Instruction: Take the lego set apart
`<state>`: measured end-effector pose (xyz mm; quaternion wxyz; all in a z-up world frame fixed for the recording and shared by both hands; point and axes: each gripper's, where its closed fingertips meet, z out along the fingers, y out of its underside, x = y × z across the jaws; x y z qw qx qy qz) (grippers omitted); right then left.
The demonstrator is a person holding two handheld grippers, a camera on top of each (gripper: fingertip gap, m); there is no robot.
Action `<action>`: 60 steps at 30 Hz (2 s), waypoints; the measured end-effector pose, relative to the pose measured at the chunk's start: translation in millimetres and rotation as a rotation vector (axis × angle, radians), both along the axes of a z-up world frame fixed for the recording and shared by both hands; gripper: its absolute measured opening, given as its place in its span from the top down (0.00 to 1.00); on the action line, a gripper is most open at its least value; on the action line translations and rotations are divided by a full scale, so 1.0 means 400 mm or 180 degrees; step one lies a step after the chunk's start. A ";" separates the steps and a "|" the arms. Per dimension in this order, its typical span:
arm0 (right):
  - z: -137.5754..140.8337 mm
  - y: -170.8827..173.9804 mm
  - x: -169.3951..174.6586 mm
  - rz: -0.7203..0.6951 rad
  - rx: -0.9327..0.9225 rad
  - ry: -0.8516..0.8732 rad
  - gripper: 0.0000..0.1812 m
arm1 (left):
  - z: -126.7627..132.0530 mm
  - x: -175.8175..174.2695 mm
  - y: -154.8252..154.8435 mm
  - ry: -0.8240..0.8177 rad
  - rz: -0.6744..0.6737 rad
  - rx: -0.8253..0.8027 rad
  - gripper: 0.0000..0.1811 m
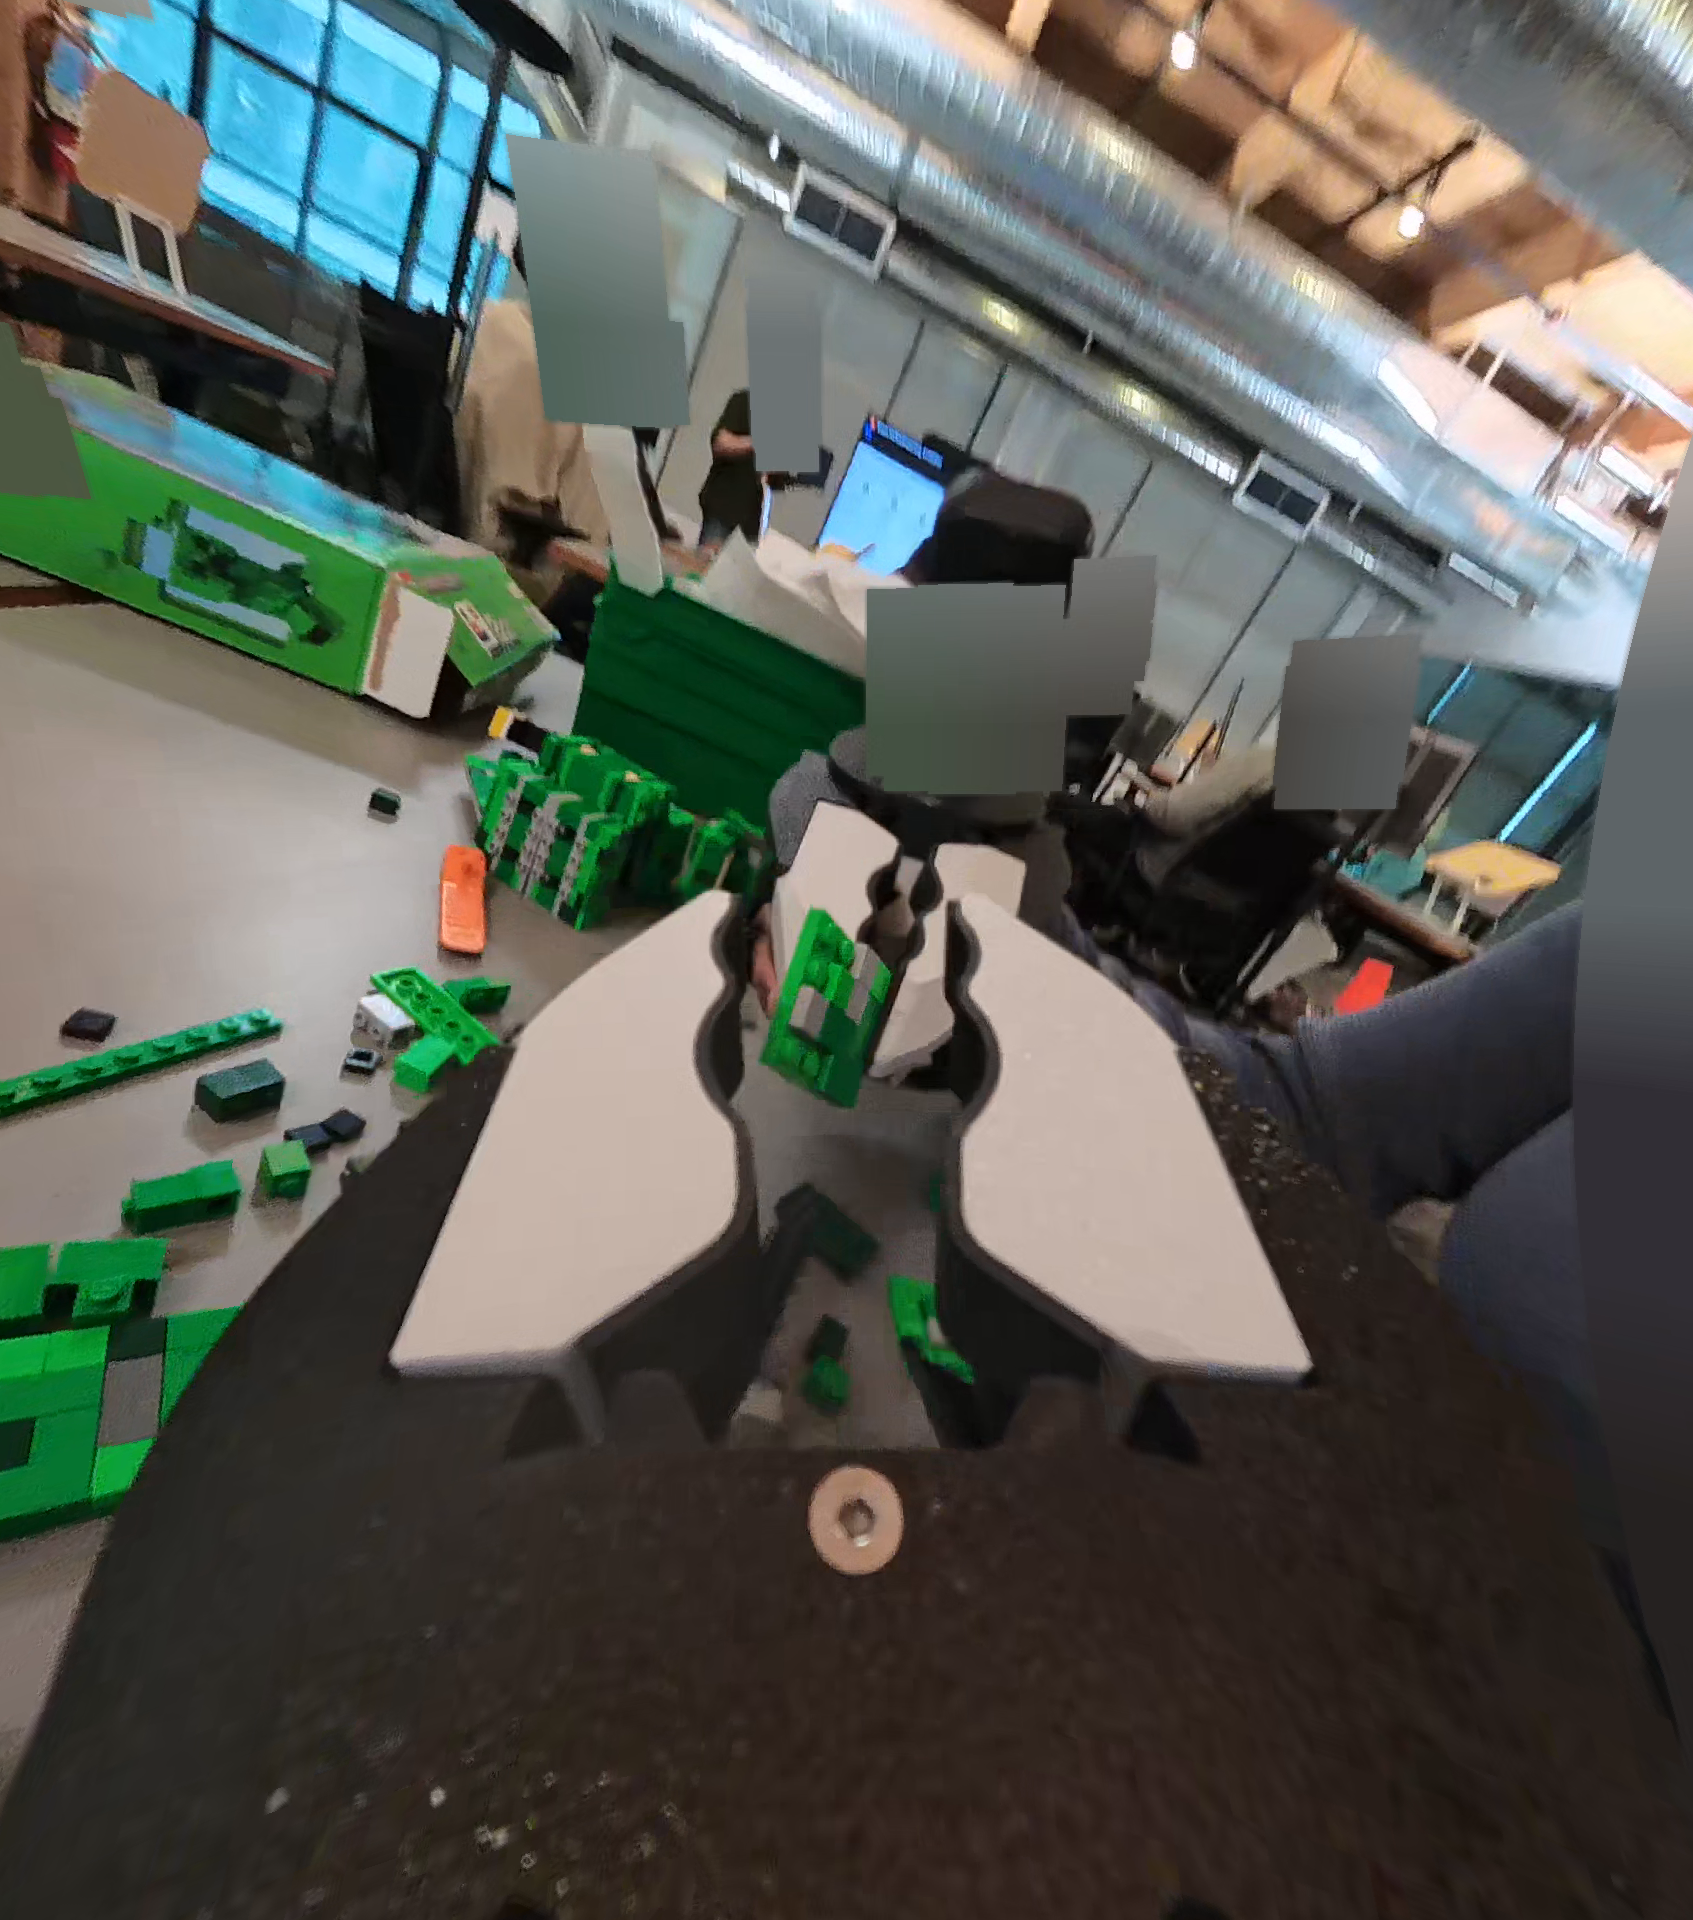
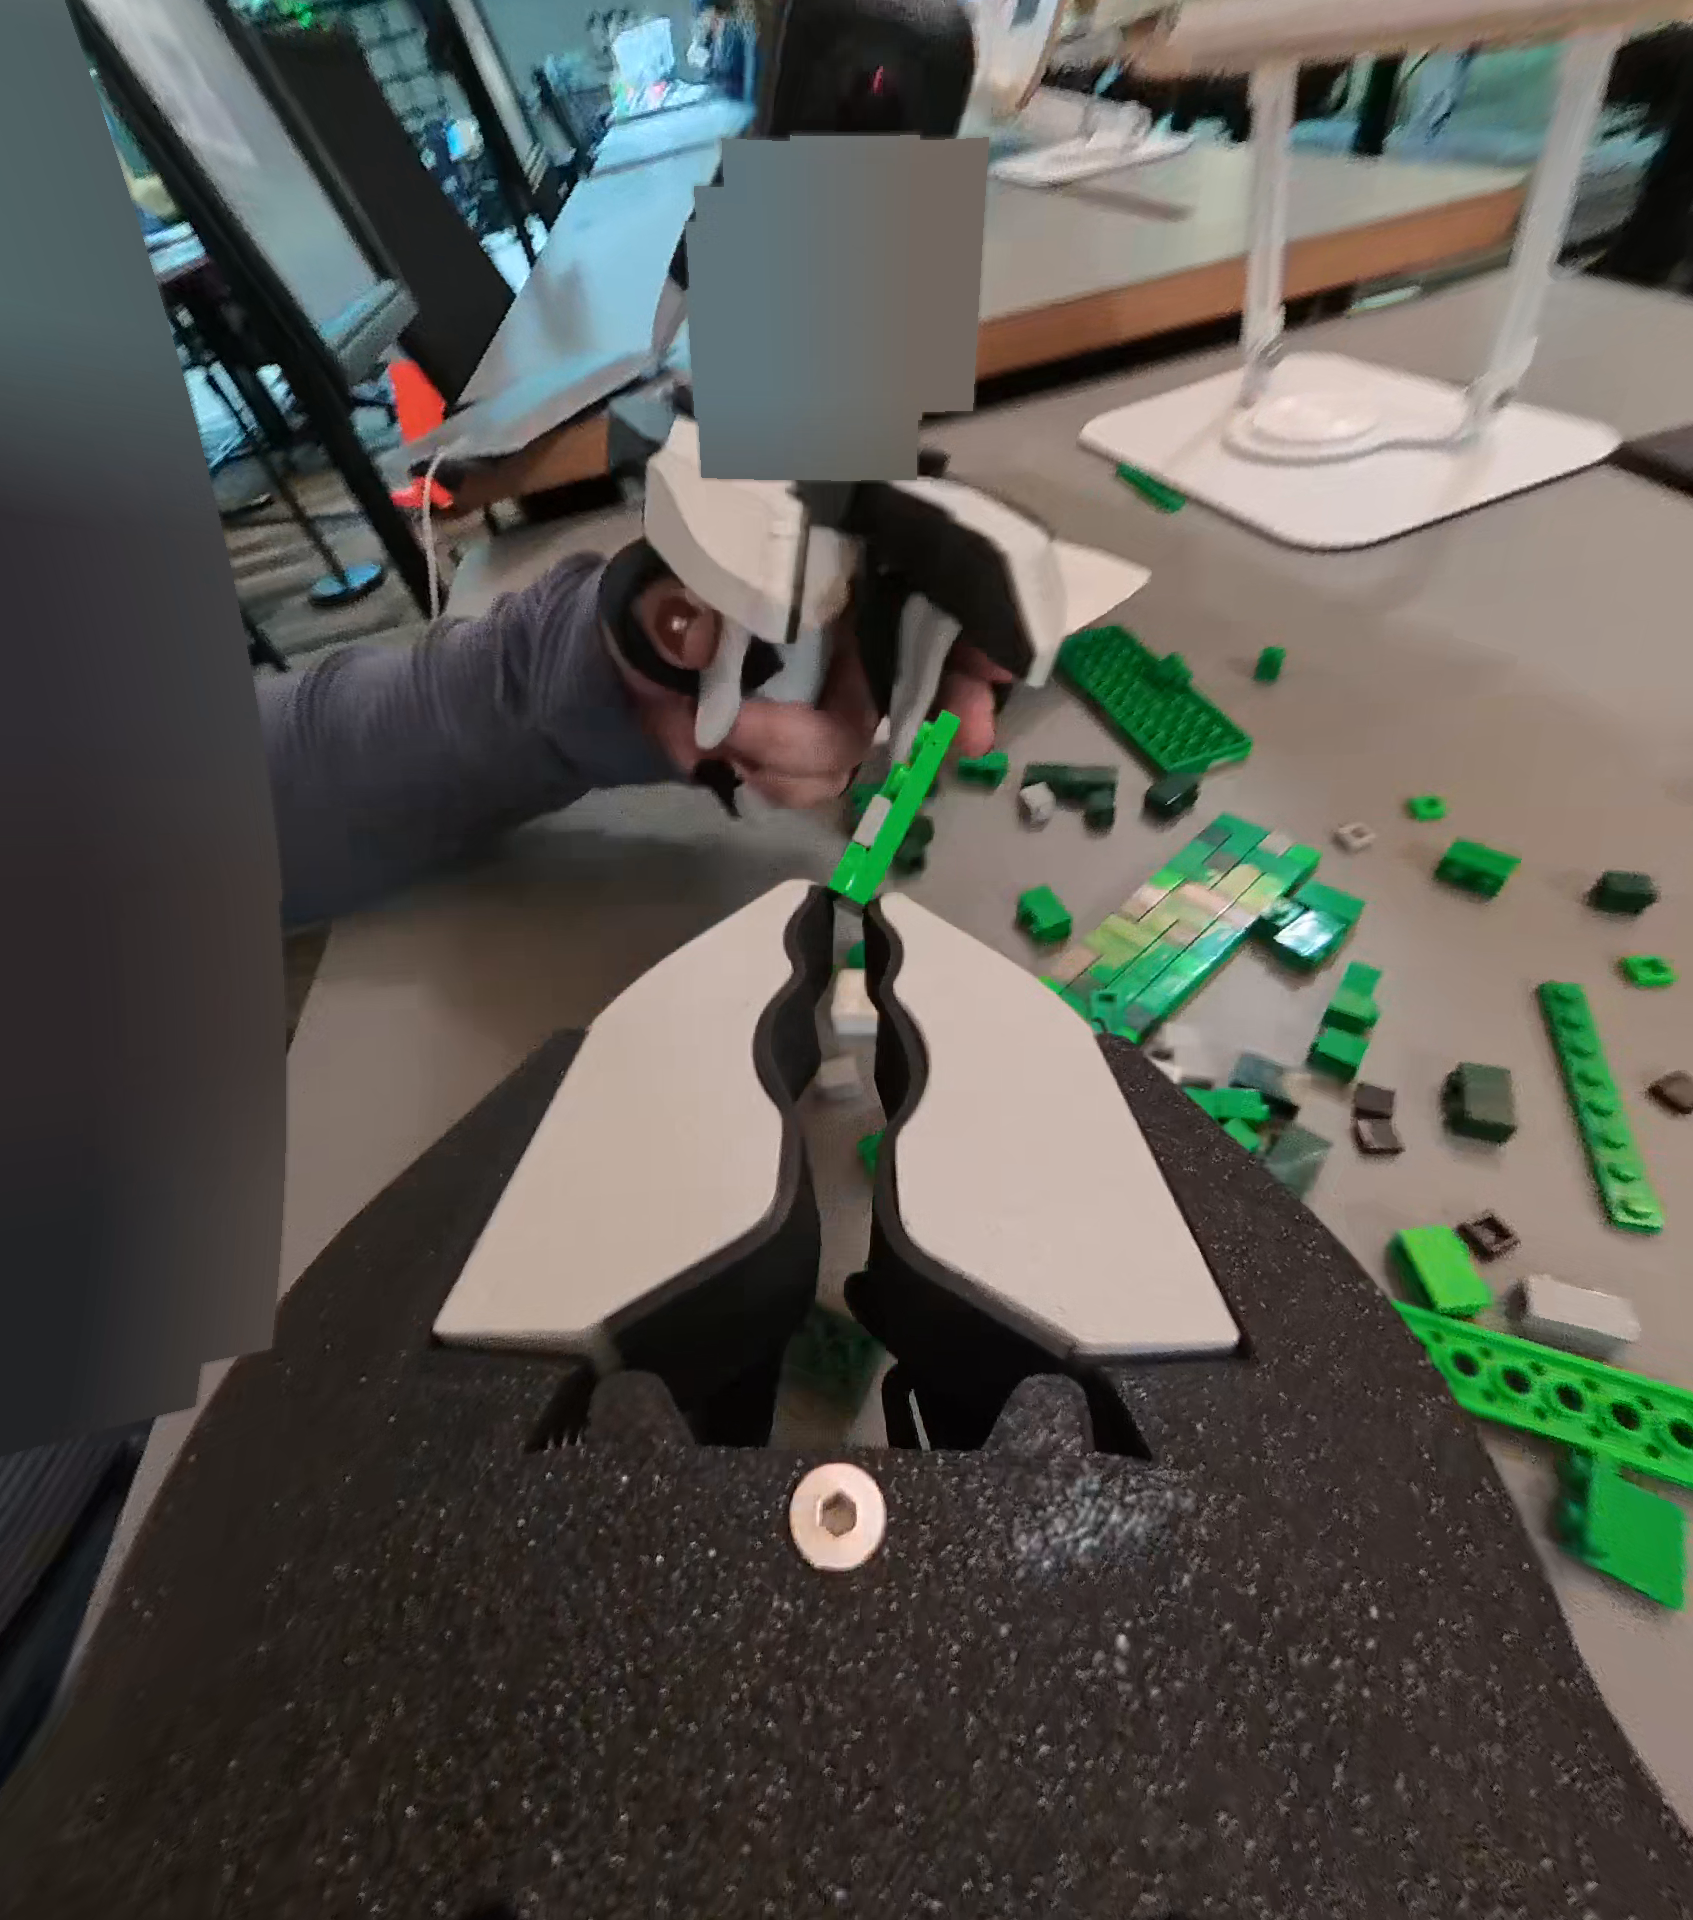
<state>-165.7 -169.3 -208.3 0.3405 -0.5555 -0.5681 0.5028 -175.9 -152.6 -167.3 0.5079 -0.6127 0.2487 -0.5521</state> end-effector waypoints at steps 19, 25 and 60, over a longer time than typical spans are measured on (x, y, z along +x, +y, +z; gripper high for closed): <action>0.054 0.013 -0.027 -0.0371 0.0353 0.0550 0.94 | 0.016 0.032 -0.002 -0.0616 -0.0224 -0.0238 0.96; 0.032 0.004 0.007 -0.0062 0.0167 0.0218 0.97 | -0.006 0.045 -0.035 -0.0209 -0.0534 -0.0283 0.89; 0.049 0.103 0.020 -0.1078 0.1533 0.0173 0.73 | -0.087 0.044 0.012 -0.0051 -0.0236 -0.1002 0.97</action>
